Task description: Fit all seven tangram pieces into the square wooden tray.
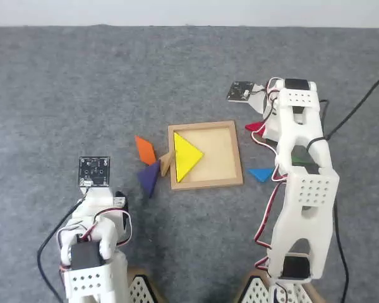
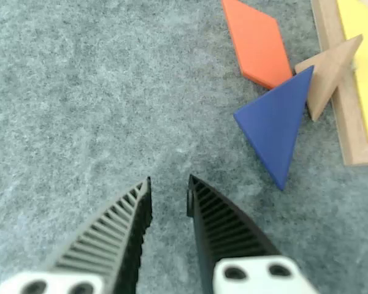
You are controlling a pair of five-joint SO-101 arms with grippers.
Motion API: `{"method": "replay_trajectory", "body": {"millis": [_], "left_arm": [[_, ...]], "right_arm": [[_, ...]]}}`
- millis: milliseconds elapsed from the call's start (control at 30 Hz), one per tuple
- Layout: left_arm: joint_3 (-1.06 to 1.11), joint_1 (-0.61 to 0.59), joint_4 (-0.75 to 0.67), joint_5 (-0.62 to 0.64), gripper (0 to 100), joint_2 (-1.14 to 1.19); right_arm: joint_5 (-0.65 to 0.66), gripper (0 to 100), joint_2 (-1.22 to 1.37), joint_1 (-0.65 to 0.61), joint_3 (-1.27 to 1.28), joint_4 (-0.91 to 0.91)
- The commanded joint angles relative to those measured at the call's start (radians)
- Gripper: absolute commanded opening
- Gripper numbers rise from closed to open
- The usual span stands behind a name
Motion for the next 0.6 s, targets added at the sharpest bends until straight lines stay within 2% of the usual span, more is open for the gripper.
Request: {"method": "replay_trajectory", "body": {"millis": [0,67,267,467,567], "left_arm": [[-0.013,-0.006,0.003,-0.002,9,-0.020],[-0.013,-0.006,0.003,-0.002,9,-0.020],[-0.013,-0.006,0.003,-0.002,9,-0.020],[-0.013,-0.006,0.003,-0.002,9,-0.020],[-0.013,-0.006,0.003,-0.002,9,-0.020]], "right_arm": [[0.054,33.2,0.013,-0.004,-0.006,-0.016],[0.055,30.6,0.042,-0.002,-0.006,-0.015],[0.054,10.6,0.073,-0.002,-0.011,-0.016],[0.049,10.8,0.070,0.005,-0.011,-0.015],[-0.037,10.8,0.071,0.008,-0.040,-0.012]]}}
